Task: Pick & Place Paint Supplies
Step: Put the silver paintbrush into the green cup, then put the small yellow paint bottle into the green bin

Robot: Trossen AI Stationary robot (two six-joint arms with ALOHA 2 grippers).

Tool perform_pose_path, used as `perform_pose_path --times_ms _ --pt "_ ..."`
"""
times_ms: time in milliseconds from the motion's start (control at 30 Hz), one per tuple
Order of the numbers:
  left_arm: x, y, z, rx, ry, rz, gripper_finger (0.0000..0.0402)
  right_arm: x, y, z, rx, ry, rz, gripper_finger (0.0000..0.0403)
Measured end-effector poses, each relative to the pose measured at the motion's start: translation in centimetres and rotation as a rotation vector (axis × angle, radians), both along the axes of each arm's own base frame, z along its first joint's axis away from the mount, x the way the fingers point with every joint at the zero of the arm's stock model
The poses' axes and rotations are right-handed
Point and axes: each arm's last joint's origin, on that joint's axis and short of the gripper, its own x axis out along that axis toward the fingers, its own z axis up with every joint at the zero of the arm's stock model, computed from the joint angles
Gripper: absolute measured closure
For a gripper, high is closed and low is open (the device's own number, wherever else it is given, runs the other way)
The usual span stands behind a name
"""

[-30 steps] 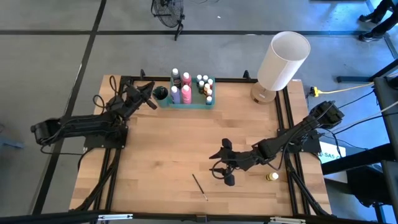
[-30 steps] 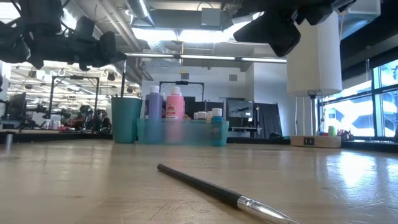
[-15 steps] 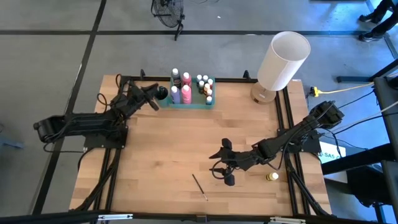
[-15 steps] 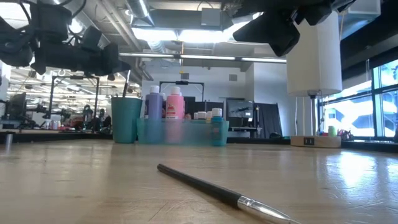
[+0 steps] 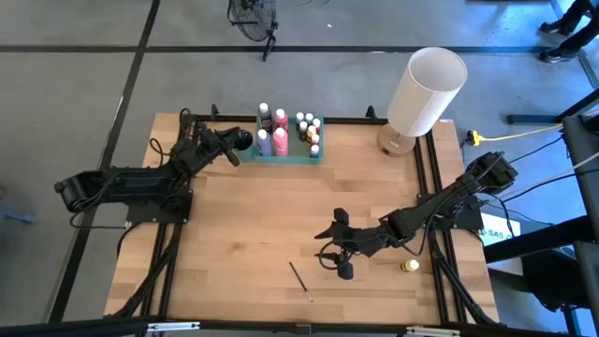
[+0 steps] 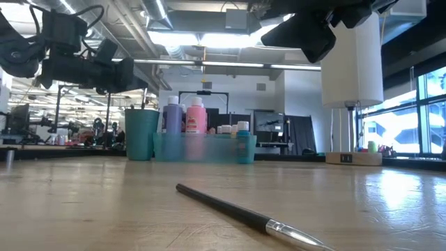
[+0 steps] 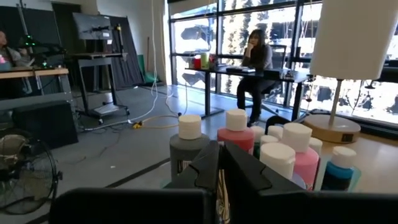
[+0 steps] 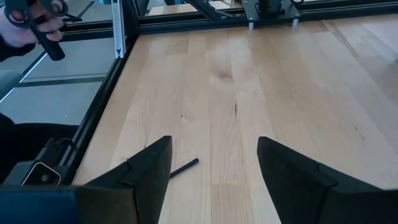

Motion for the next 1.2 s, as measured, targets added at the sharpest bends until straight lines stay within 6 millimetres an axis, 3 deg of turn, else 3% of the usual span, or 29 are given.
perform_pose_path --times_ms 300,667,800,1033,1200 --pt "0.1 0.0 -0.2 -0.004 0.017 -0.006 0.0367 0.0 0.0 0.0 0.0 0.0 0.0 0.0162" --pt "0.1 0.1 -0.2 -0.005 0.017 0.001 0.0302 0.0 0.0 0.0 0.0 0.0 0.0 0.0162" --pt "0.1 0.0 0.1 -0.038 -0.063 -0.01 0.0275 0.0 0.0 0.0 0.0 0.0 0.0 0.0162" --pt "0.3 -0.7 1.8 0.073 -0.201 -0.183 0.0237 0.0 0.0 0.0 -0.001 0.001 0.0 0.0162" --pt "0.7 -1.3 2.0 0.053 -0.245 -0.256 0.0219 0.0 0.0 0.0 -0.008 0.003 0.003 0.0162"
